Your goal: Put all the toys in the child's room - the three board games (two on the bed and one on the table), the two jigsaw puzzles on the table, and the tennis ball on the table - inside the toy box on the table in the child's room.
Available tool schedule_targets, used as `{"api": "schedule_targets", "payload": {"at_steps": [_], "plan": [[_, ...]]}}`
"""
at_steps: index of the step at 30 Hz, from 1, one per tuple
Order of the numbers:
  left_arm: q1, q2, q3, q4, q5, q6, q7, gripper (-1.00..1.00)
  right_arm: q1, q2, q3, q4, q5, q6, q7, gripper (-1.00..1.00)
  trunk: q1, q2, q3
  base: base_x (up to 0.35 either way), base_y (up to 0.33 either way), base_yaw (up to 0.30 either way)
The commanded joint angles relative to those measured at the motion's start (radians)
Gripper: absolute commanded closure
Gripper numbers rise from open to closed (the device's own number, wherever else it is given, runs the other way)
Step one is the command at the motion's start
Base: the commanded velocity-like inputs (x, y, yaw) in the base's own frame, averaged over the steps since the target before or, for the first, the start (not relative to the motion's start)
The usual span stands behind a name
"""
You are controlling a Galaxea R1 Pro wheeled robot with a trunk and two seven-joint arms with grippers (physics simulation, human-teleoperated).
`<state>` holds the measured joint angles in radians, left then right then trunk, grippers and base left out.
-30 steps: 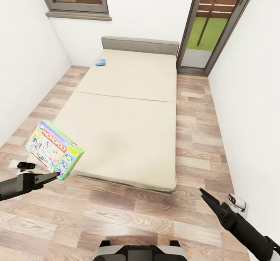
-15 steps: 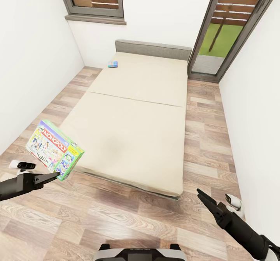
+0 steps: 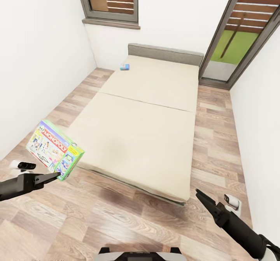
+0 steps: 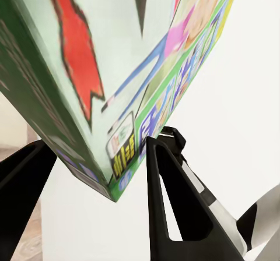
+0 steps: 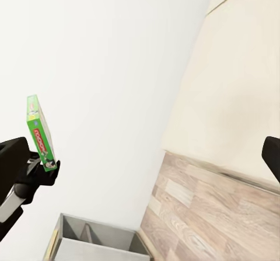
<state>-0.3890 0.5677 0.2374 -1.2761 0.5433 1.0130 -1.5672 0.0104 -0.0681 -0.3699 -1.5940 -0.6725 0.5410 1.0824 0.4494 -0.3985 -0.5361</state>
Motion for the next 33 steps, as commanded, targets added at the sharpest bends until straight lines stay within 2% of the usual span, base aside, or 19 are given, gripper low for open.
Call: {"api": "schedule_targets", "payload": {"at_steps": [1, 11, 14, 18, 22, 33], "plan": [[-0.001, 0.000, 0.000, 0.000, -0.001, 0.010, -0.004, 1.00, 0.000, 0.000, 0.000, 0.000, -0.007, 0.008, -0.002, -1.00, 0.001, -0.002, 0.000, 0.000, 0.000, 0.178], [-0.001, -0.004, 0.000, 0.000, -0.008, 0.009, -0.004, 1.00, 0.000, -0.001, -0.001, 0.000, -0.006, 0.008, -0.021, -1.00, 0.001, -0.002, 0.015, 0.000, 0.000, 0.174], [-0.001, -0.005, 0.001, 0.000, -0.040, 0.009, -0.004, 1.00, 0.000, -0.002, -0.002, 0.000, 0.006, 0.008, -0.040, -1.00, 0.001, -0.002, 0.019, 0.000, 0.000, 0.170], [-0.001, -0.006, 0.005, 0.001, -0.091, 0.009, -0.004, 1.00, 0.000, -0.001, -0.002, 0.000, 0.043, 0.008, -0.051, -1.00, 0.001, -0.002, 0.025, 0.000, 0.000, 0.169], [-0.001, -0.007, 0.007, 0.001, -0.114, 0.009, -0.004, 1.00, 0.000, 0.000, -0.003, 0.000, 0.076, 0.008, -0.054, -1.00, 0.001, -0.002, 0.031, 0.000, 0.000, 0.168], [-0.002, -0.008, 0.007, 0.001, -0.124, 0.009, -0.004, 1.00, 0.000, 0.001, -0.003, 0.000, 0.094, 0.008, -0.057, -1.00, 0.001, -0.002, 0.047, 0.000, 0.000, 0.168]]}}
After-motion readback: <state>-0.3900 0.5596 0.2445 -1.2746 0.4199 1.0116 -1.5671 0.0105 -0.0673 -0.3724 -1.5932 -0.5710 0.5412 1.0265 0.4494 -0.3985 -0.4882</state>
